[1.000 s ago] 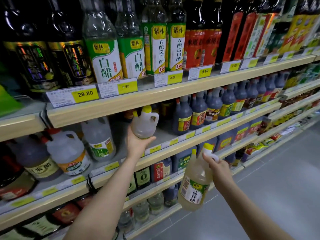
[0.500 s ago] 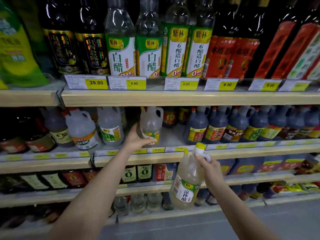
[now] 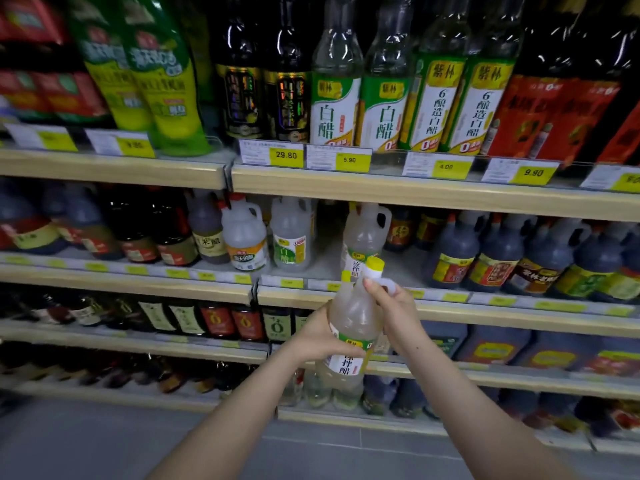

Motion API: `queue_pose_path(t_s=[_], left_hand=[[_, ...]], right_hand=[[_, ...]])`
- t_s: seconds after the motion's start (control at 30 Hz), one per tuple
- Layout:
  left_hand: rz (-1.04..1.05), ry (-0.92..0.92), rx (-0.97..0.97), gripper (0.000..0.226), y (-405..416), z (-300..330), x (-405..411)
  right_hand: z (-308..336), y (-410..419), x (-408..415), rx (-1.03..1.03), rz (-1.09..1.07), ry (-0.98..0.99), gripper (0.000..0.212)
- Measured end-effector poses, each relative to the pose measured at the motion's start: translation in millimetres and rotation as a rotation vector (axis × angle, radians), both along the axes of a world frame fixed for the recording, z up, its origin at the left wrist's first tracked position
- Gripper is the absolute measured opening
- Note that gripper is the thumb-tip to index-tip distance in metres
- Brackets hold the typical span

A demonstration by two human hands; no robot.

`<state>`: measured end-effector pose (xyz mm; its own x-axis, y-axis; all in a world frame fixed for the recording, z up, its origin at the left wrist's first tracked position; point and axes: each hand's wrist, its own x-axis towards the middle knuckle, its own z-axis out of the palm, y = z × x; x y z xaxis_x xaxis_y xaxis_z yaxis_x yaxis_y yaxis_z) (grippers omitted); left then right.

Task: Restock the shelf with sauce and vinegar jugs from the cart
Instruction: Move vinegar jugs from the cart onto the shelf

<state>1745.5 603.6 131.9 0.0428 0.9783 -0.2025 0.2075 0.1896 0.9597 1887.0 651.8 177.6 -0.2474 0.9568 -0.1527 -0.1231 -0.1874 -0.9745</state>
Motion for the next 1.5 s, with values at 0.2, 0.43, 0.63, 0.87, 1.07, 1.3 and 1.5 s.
queue_pose_path(t_s=[0.2,0.43,0.63,0.87,1.07,1.3,1.5], left_hand=[[0.152,0.028,0.062,0.070,-36,7,-51],[0.317,0.054,0.023,0.070,-52,1,-109],[0.419,0.083,0.039,0.072,-36,-16,-133],[0.525,0.019,0.101,0.069,-15,-30,-149],[0.530,0.025,0.136,0.082,-9,-47,-158],[0.538,0.026,0.136,0.080,-11,-51,-159],[0.510,0.000,0.131,0.072,-10,-28,-137]], right_hand=[[3,-17,-47,0.052,0.065,-0.036,0.018],[-12,13,-26,0.042,-0.271,-0.222,0.049],[-32,66,-51,0.268,-0.302,-0.461,0.076],[-57,135,-89,0.371,-0.310,-0.553,0.087],[-62,176,-127,0.344,-0.337,-0.622,0.099],[-59,177,-131,0.320,-0.311,-0.656,0.113],[-57,69,-84,0.453,0.252,-0.517,0.085]])
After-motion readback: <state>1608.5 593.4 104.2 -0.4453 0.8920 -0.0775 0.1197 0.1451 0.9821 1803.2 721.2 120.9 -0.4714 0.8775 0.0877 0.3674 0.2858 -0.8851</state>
